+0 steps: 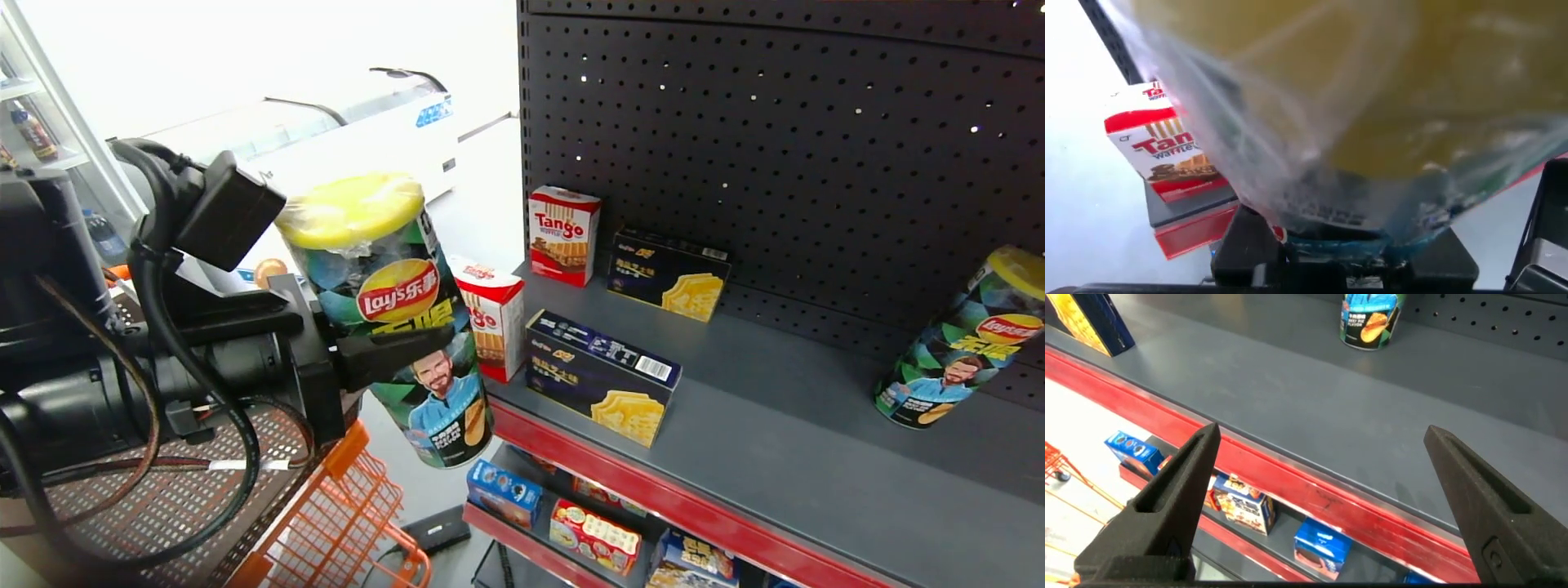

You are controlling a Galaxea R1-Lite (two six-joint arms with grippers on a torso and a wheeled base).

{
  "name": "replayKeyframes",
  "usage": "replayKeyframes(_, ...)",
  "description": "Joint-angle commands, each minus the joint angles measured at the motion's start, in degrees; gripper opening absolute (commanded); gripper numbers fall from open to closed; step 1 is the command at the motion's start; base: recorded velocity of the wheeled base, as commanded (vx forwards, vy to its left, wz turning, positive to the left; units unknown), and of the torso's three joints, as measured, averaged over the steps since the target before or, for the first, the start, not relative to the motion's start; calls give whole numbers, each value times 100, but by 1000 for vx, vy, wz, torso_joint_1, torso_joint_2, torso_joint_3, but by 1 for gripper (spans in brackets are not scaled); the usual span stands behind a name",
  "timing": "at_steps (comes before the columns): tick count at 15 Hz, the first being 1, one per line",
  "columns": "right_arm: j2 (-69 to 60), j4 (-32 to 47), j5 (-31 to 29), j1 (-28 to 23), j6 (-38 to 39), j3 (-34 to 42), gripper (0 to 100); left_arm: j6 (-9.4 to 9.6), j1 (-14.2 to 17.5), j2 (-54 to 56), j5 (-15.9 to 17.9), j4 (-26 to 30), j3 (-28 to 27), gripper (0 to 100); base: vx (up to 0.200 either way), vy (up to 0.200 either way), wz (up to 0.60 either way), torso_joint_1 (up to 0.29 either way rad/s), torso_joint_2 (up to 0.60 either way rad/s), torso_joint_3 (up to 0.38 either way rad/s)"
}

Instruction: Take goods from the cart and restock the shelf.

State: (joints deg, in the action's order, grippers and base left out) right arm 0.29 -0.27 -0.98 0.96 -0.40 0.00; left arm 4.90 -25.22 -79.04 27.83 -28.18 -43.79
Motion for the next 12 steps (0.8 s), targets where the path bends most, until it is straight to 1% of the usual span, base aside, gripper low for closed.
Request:
replayKeyframes(1, 6, 0, 1, 0, -4, 0, 100, 2, -27, -41, 12, -20, -209, 0, 0, 0, -600, 2, -2, 2)
replayKeyframes(5, 6, 0, 1, 0, 5, 0, 100, 2, -79, -252, 21, -12, -605, 0, 0, 0, -600, -1, 1, 1)
replayKeyframes(12, 6, -8, -8, -8, 23, 0, 100, 2, -79, -287, 12, -20, -622, 0, 0, 0, -600, 5, 6, 2)
